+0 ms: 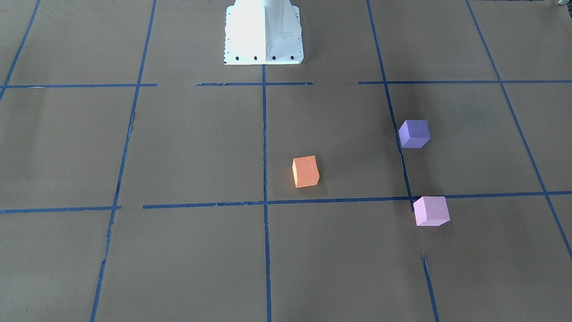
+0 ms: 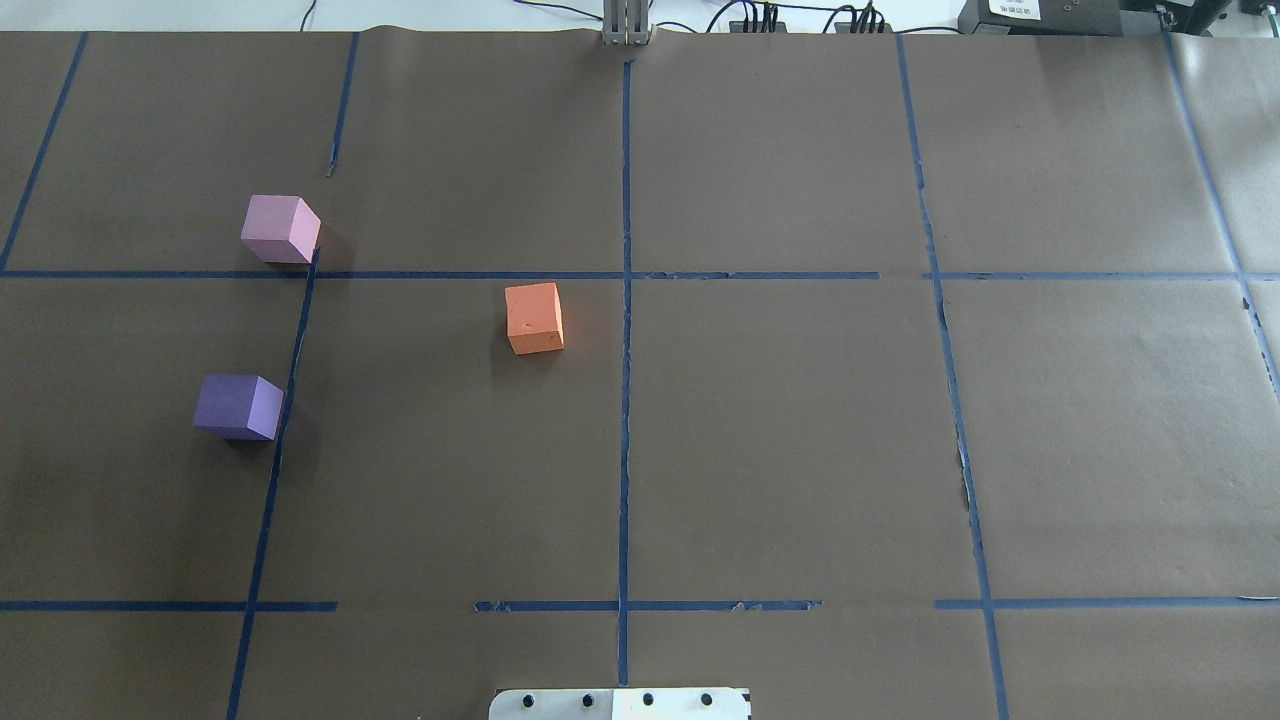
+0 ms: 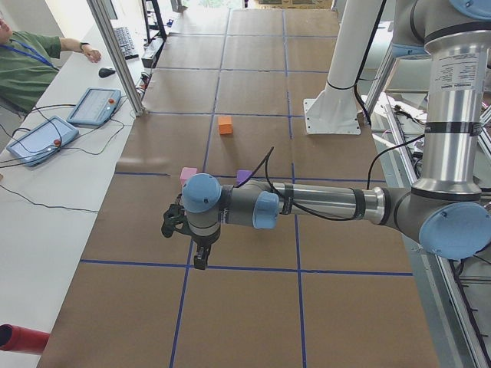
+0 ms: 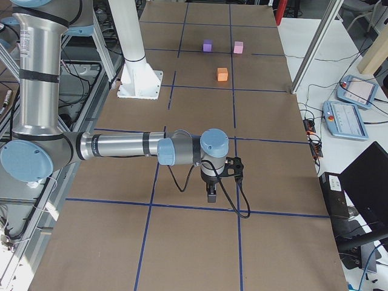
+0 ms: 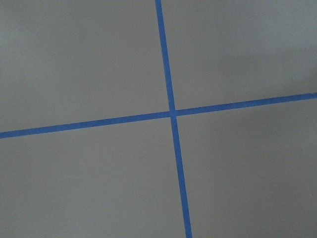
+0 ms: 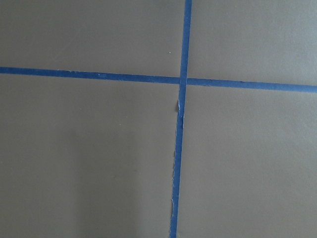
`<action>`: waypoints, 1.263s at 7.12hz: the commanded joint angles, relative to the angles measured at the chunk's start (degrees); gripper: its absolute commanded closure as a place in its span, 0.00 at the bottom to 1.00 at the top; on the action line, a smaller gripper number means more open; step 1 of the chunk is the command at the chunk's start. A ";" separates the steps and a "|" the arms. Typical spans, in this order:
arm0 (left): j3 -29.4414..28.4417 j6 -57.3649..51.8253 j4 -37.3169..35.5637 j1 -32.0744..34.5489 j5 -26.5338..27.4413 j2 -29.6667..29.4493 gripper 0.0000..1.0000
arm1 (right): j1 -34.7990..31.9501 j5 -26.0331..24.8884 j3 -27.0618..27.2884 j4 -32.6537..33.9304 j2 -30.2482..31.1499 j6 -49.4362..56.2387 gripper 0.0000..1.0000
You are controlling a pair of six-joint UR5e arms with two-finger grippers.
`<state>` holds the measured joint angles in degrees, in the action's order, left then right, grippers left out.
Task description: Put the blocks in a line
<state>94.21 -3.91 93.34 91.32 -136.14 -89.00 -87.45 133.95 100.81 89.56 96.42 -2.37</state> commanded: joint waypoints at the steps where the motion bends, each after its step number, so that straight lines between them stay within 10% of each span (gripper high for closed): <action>1: 0.18 0.39 -0.09 -0.18 0.09 -0.29 0.00 | 0.00 0.00 0.00 0.00 0.00 0.00 0.00; 6: 5.90 10.72 4.62 -11.39 -1.67 -10.10 0.00 | 0.00 0.00 0.00 0.00 0.00 0.00 0.00; 9: 5.03 42.39 6.33 -26.40 -0.71 -21.61 0.00 | 0.00 0.00 0.00 0.00 0.00 0.00 0.00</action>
<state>99.97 25.39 99.28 71.63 -137.29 -105.28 -87.45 133.95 100.81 89.56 96.41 -2.37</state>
